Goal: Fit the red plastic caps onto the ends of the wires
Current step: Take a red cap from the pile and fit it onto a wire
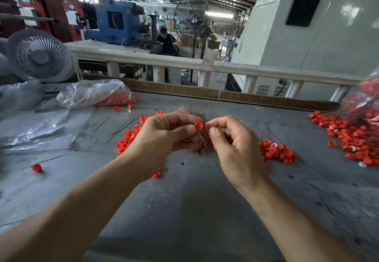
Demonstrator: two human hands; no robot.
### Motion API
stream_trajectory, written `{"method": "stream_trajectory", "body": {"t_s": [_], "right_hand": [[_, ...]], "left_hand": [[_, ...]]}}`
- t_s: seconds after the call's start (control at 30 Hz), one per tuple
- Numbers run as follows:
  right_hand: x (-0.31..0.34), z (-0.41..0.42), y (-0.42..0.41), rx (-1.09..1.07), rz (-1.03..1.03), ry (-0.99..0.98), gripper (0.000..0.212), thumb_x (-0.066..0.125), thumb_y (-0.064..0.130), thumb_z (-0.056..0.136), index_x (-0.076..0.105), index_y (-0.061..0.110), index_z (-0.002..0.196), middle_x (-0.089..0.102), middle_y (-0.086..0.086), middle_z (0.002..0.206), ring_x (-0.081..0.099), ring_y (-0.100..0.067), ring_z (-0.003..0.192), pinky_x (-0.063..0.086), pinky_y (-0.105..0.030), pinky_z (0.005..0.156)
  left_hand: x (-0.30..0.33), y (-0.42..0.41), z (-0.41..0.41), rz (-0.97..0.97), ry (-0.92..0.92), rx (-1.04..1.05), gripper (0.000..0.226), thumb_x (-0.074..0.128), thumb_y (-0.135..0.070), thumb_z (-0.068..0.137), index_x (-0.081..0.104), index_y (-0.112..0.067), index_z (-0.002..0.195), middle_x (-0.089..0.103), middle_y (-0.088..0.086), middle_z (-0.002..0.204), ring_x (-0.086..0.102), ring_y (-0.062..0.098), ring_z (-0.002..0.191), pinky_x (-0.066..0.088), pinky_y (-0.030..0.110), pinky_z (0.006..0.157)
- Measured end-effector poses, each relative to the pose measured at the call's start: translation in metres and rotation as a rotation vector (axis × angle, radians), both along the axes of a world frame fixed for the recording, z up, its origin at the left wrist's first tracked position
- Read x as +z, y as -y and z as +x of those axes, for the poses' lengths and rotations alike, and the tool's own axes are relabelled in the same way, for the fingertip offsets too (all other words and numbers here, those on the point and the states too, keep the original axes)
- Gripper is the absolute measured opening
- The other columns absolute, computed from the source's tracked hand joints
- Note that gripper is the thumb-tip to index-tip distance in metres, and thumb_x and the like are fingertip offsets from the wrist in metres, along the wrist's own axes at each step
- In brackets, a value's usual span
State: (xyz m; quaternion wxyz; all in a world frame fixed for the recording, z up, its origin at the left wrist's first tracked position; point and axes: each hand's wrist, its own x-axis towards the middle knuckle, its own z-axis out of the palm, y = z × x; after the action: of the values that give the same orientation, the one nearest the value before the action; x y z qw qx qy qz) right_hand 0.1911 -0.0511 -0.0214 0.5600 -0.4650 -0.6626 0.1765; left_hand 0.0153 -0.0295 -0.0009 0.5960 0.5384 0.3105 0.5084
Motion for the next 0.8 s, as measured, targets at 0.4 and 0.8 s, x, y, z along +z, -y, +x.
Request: {"method": "stream_trajectory", "body": {"t_s": [0.4, 0.8], "right_hand": [[0.0014, 0.0010, 0.0023, 0.016, -0.027, -0.044, 0.011, 0.057, 0.024, 0.095, 0.067, 0.027, 0.099, 0.069, 0.002, 0.075, 0.064, -0.021, 0.067, 0.052, -0.037, 0.063], [0.0001, -0.0008, 0.0013, 0.119, -0.166, -0.050, 0.017, 0.056, 0.014, 0.104, 0.065, 0.027, 0.111, 0.077, 0.006, 0.086, 0.072, -0.010, 0.076, 0.048, -0.016, 0.059]], "left_hand": [[-0.0001, -0.0012, -0.0003, -0.025, 0.041, -0.010, 0.016, 0.072, -0.012, 0.076, 0.081, -0.011, 0.089, 0.073, 0.013, 0.085, 0.072, 0.020, 0.077, 0.061, 0.029, 0.071], [0.0042, 0.0037, 0.0020, -0.027, 0.079, -0.027, 0.014, 0.070, -0.011, 0.080, 0.079, -0.010, 0.089, 0.075, 0.023, 0.096, 0.076, 0.024, 0.079, 0.061, 0.029, 0.070]]}}
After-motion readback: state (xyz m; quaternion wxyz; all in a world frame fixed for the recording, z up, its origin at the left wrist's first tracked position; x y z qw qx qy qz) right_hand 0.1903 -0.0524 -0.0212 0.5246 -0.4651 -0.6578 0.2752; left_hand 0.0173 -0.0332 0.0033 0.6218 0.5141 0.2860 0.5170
